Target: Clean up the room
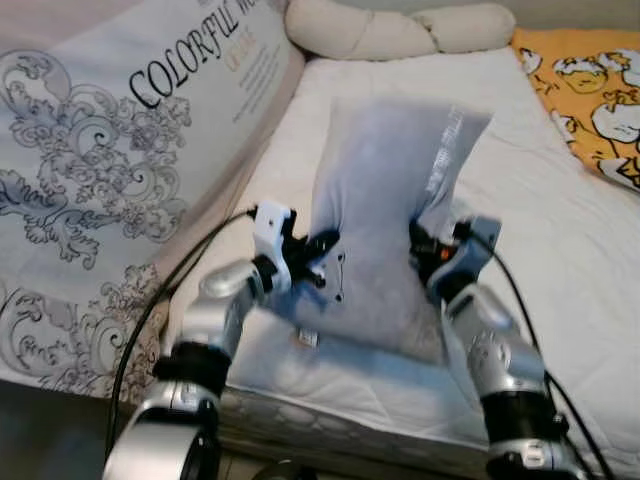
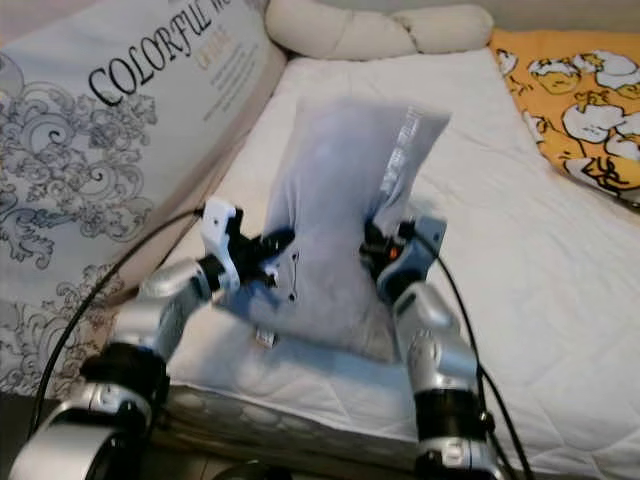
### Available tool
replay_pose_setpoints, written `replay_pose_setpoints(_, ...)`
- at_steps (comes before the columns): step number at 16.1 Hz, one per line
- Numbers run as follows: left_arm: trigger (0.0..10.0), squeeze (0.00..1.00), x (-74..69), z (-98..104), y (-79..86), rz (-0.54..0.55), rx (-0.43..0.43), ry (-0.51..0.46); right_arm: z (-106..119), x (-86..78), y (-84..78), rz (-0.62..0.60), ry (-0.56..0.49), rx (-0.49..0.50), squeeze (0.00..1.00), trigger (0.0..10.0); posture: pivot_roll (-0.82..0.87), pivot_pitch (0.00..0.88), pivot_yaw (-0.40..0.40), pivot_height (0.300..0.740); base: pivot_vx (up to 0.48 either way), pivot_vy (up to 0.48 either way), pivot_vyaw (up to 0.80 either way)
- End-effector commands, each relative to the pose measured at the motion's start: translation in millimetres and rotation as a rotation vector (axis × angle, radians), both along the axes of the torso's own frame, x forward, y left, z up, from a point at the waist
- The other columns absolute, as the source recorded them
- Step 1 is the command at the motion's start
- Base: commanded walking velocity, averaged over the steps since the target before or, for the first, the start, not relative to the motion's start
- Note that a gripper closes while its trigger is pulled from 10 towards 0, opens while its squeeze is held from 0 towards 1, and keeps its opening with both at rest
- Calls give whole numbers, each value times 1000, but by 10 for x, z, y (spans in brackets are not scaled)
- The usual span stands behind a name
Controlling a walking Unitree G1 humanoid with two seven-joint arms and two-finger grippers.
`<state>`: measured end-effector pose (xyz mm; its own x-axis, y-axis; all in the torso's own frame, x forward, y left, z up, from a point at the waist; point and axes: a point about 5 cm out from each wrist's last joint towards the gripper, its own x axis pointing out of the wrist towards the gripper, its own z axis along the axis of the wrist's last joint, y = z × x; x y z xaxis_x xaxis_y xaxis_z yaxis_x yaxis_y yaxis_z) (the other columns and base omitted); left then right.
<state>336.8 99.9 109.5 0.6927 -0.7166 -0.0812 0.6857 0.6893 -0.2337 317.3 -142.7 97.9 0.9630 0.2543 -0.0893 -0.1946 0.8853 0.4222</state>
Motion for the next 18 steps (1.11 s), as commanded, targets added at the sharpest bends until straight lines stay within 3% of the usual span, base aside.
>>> replay_pose_setpoints(1, 0, 0, -4, 140, -42, 4, -18, -44, 102, -10, 180, 42, -51, 1, 0, 0, 5, 0, 124, 740, 0, 0, 0)
replay_pose_setpoints(2, 0, 0, -27, 163, -47, 23, -27, -54, 105, -24, 194, 32, -50, -13, 0, 980, 5, 0, 124, 740, 0, 0, 0)
replay_pose_setpoints(3, 0, 0, -42, 187, -19, 66, -40, -69, 113, -33, 194, 11, -52, -79, 0, 10000, 4, 0, 120, 740, 0, 0, 0)
replay_pose_setpoints(4, 10000, 0, -80, 186, 5, 89, -32, -60, 95, -40, 202, 12, -21, -101, 0, 10000, 13, 0, 105, 740, 0, 0, 0)
replay_pose_setpoints(5, 10000, 0, -103, 158, 38, 126, 23, -58, 87, -46, 209, 26, -11, -97, 0, 10000, 23, 0, 93, 740, 0, 0, 0)
replay_pose_setpoints(9, 10000, 0, -164, 160, 71, 153, 25, -73, 48, -75, 206, 19, 12, -117, 0, 10000, 19, 0, 84, 740, 0, 0, 0)
replay_pose_setpoints(14, 10000, 0, -144, 194, 104, 178, 52, -77, 48, -66, 227, 14, 24, -94, 0, 10000, 26, 0, 88, 740, 0, 360, -734)
replay_pose_setpoints(18, 10000, 0, -123, 218, 77, 158, 58, -79, 51, -61, 182, -24, 32, -84, 0, 10000, 15, 0, 105, 740, 0, 382, 0)
